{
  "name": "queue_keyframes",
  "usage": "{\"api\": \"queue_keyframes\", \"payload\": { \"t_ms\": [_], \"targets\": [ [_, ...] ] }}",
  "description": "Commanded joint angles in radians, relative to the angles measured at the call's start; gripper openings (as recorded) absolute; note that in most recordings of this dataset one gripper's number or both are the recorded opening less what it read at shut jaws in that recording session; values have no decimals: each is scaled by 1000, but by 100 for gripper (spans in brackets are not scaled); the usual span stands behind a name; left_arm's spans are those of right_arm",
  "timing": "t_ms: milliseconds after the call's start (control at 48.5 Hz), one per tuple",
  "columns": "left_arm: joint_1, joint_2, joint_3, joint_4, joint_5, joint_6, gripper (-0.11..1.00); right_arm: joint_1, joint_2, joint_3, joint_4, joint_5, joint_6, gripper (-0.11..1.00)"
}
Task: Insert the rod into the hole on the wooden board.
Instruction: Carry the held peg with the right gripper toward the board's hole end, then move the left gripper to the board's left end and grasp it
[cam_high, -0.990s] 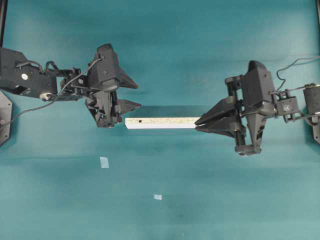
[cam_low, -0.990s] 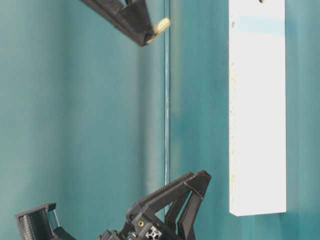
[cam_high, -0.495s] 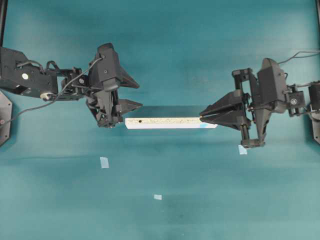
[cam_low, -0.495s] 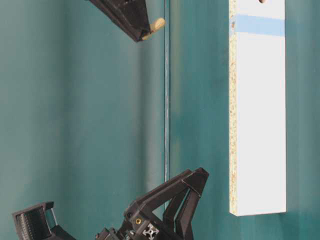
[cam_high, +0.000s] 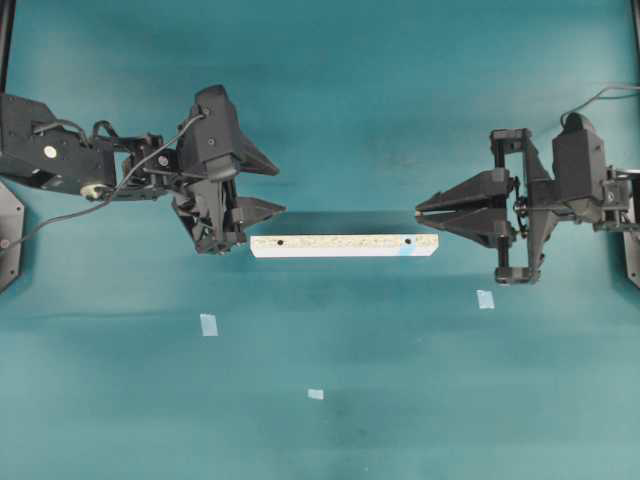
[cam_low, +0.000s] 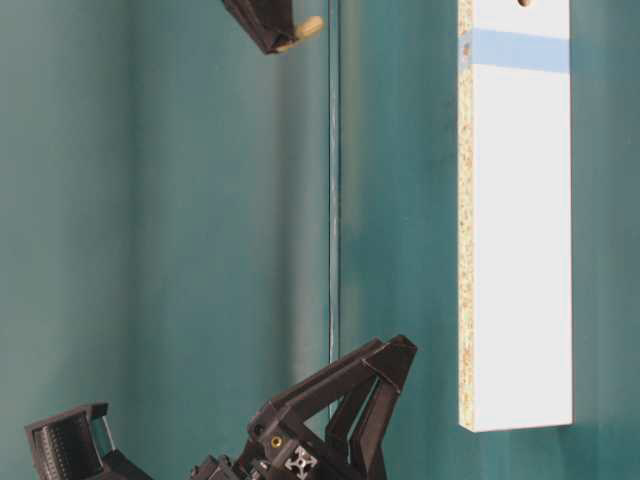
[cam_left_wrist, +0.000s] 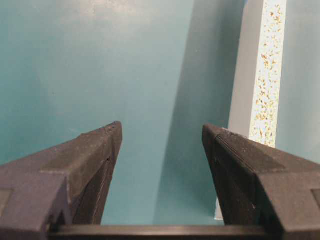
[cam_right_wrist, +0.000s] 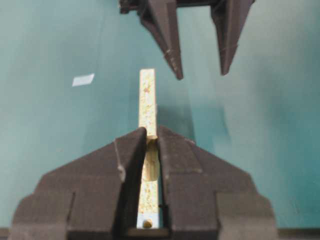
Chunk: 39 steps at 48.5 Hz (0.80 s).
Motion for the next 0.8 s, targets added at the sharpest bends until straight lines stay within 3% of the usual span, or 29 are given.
{"api": "queue_keyframes", "payload": {
  "t_ms": [0, 392, 784],
  "targets": [
    [3, -21, -23, 0, -3, -5, 75, -2, 18, -11, 6, -40, -2, 10],
    [-11, -28, -26, 0, -3, -3, 77, 6, 124, -52, 6, -106, -2, 10],
    [-104, -48, -55, 2, 11, -5, 80, 6, 123, -54, 6, -103, -2, 10]
  ]
}}
